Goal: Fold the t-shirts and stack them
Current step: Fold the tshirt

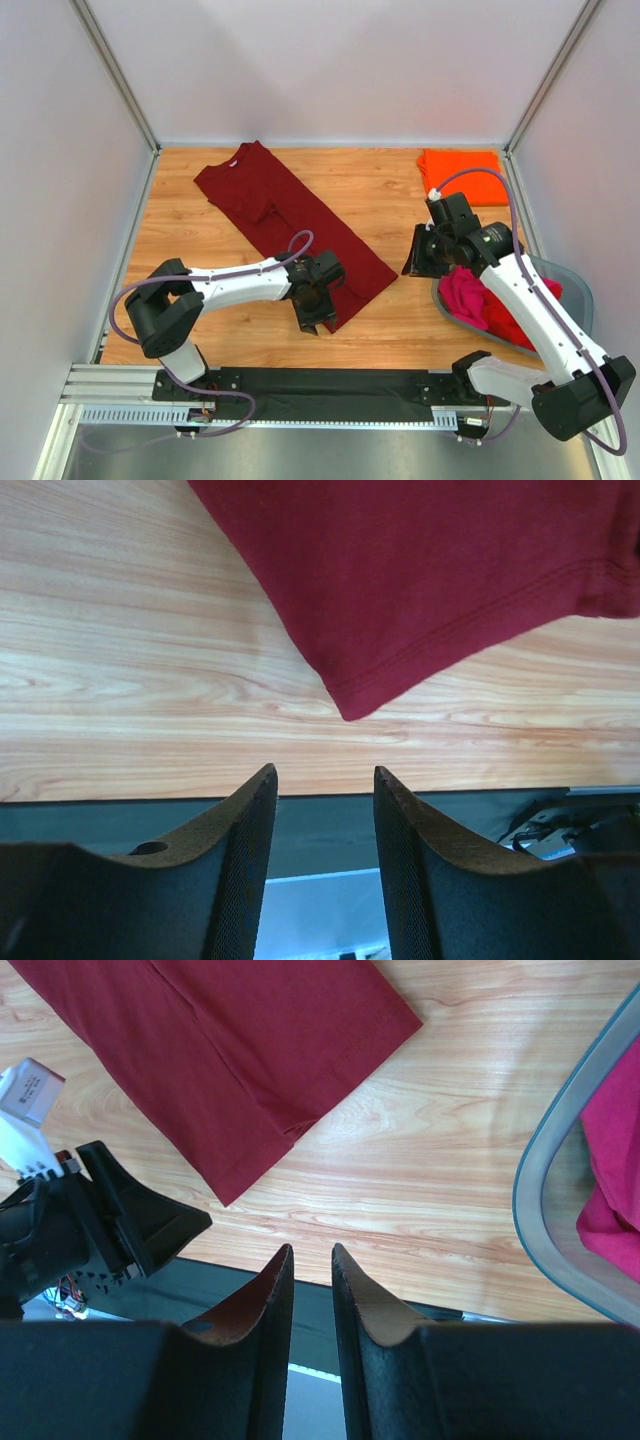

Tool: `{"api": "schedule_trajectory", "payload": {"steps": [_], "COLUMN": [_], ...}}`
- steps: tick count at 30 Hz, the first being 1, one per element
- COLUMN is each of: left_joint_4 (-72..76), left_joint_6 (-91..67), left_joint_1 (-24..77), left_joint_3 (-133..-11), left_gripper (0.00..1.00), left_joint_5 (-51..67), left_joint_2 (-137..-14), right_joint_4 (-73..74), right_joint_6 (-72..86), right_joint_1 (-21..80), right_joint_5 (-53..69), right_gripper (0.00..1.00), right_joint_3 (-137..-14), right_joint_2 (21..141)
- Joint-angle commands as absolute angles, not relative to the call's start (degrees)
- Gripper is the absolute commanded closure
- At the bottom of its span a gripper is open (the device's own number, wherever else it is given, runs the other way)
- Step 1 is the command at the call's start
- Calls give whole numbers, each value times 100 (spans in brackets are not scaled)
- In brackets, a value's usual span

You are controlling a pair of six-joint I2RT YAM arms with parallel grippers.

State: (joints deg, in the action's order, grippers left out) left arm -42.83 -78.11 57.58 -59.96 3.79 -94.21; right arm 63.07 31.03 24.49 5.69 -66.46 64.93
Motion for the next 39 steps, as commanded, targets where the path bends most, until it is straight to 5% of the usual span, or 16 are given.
{"api": "schedule_trajectory", "payload": {"steps": [1,12,20,24,27,31,34,39], "left_joint_4": [-3606,-3787,-4965,-5124,-5229,-5921,-6256,-6443], "left_joint_6": [-7919,-8235,-8130,-8191,-8235,-8297,-8455,-8273], "left_joint_1": [5704,5625,5625,5616,5616,5616,5572,5511], "left_joint_3": [-5915,-6012,-6267,-5635,-5029,-4545,-4430,-4850], "left_gripper": [49,52,92,99,97,80,68,61], "left_joint_5": [422,404,483,650,747,520,335,-130], "left_joint_2": [-9536,-10089,-10310,-9748,-9230,-8615,-8035,-7295], "right_joint_4": [6161,6187,6223,6109,5898,5337,4967,4509], "right_joint_6": [3138,3067,2936,2795,2821,2961,3023,2997], "right_joint_1": [2426,2443,2435,2435,2426,2627,3022,3629], "right_joint_5": [598,563,440,588,852,1221,1362,1766], "right_gripper": [77,77,76,75,74,71,65,50], "right_joint_3": [-6566,-6442,-6451,-6162,-5933,-5625,-5563,-5564], "right_joint_2": [6293,6284,6354,6451,6618,6934,7329,8049]}}
